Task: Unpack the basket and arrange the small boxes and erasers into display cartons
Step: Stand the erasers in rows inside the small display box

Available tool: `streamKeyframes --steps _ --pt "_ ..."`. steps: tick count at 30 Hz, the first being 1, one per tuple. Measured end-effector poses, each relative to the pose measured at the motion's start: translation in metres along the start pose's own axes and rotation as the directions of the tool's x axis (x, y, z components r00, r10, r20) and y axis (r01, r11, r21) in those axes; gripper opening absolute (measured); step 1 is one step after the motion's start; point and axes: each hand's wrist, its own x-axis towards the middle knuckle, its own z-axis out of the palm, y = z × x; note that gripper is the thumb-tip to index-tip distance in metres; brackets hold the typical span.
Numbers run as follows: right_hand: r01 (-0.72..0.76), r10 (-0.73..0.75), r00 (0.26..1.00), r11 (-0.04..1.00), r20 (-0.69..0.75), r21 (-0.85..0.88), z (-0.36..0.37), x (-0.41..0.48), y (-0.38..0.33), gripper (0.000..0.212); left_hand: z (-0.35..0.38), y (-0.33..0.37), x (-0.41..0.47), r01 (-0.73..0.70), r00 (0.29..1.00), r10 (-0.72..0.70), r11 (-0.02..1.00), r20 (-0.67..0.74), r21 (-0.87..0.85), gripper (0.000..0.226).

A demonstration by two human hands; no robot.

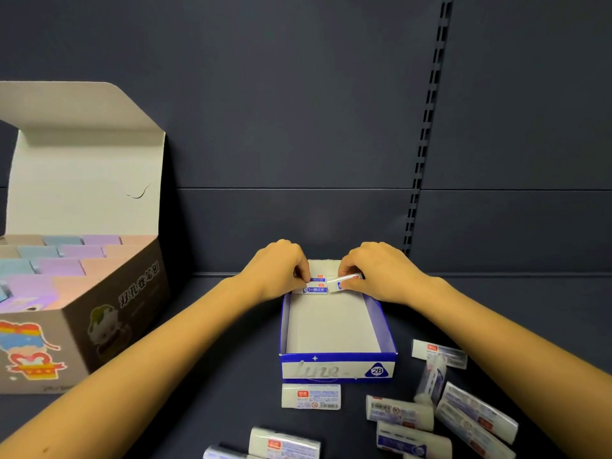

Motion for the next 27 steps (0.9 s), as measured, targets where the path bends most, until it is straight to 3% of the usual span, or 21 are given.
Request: streamKeyframes --steps 13,23,27 --pt "-0.045 0.041 0.999 0.991 -0.034 -0.124 0.004 0.006 -0.009 0.014 0.002 -0.001 -0.002 -0.007 1.000 0.008 1.000 -0.017 0.001 0.016" --pt "-0.050 0.035 0.997 0.975 -0.071 -0.216 0.010 0.005 -0.014 0.021 0.001 0.001 -0.003 -0.014 0.999 0.015 1.000 -0.030 0.012 0.014" --pt "-0.056 0.043 0.996 0.982 -0.076 -0.178 0.006 0.004 -0.013 0.019 0.001 0.001 -0.004 -0.026 0.999 0.026 0.999 -0.031 0.024 0.015"
